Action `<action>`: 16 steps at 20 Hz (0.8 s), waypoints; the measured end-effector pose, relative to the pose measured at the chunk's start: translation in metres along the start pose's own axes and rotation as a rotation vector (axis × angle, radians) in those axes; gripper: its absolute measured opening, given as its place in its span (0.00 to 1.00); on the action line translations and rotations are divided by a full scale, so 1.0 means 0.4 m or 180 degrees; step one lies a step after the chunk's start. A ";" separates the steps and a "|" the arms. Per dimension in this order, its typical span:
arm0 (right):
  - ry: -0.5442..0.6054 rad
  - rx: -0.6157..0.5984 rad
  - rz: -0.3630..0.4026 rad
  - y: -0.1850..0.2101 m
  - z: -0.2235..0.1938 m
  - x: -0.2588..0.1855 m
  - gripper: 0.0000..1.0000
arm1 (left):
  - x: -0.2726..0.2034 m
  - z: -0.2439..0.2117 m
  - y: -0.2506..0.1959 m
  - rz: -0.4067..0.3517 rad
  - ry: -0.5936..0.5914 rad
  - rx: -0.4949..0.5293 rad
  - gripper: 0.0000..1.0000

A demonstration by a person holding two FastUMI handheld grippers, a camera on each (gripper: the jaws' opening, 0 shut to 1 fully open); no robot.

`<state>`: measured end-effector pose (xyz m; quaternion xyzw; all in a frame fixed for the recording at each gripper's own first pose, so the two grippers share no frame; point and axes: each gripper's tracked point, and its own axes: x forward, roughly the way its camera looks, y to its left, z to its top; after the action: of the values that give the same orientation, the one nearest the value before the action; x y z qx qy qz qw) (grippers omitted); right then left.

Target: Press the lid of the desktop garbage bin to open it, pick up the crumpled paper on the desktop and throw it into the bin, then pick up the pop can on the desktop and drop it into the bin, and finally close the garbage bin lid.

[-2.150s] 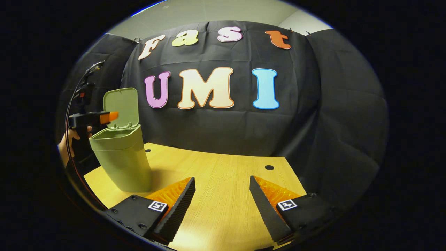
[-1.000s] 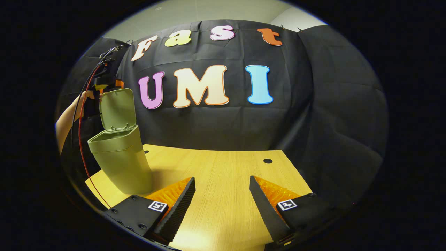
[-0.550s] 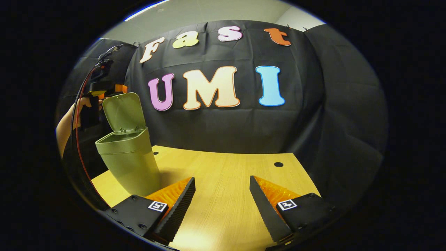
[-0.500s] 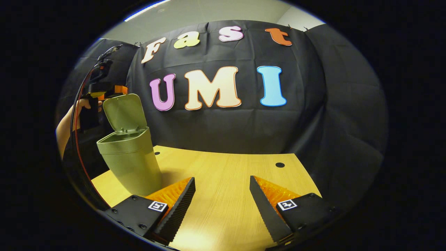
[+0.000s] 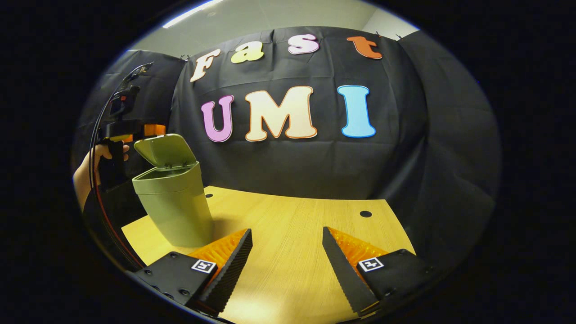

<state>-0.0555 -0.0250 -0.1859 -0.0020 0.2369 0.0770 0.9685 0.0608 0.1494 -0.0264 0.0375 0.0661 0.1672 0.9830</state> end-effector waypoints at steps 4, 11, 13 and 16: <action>0.0074 0.0023 0.0016 -0.013 -0.025 -0.011 0.98 | -0.026 -0.049 -0.010 -0.0002 0.0118 -0.0059 0.92; 0.0128 -0.0076 0.0045 -0.012 -0.037 -0.026 0.99 | -0.041 -0.160 -0.009 0.0020 0.0384 -0.0104 0.92; 0.0136 -0.0083 0.0048 -0.009 -0.037 -0.028 0.99 | -0.043 -0.189 -0.008 0.0028 0.0467 -0.0126 0.97; 0.0117 -0.0073 0.0043 -0.004 -0.031 -0.028 0.99 | -0.040 -0.217 -0.005 0.0035 0.0509 -0.0070 0.92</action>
<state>-0.0706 -0.0289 -0.1917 -0.0129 0.2537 0.0862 0.9633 0.0342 0.1467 -0.1107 0.0135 0.1424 0.1757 0.9740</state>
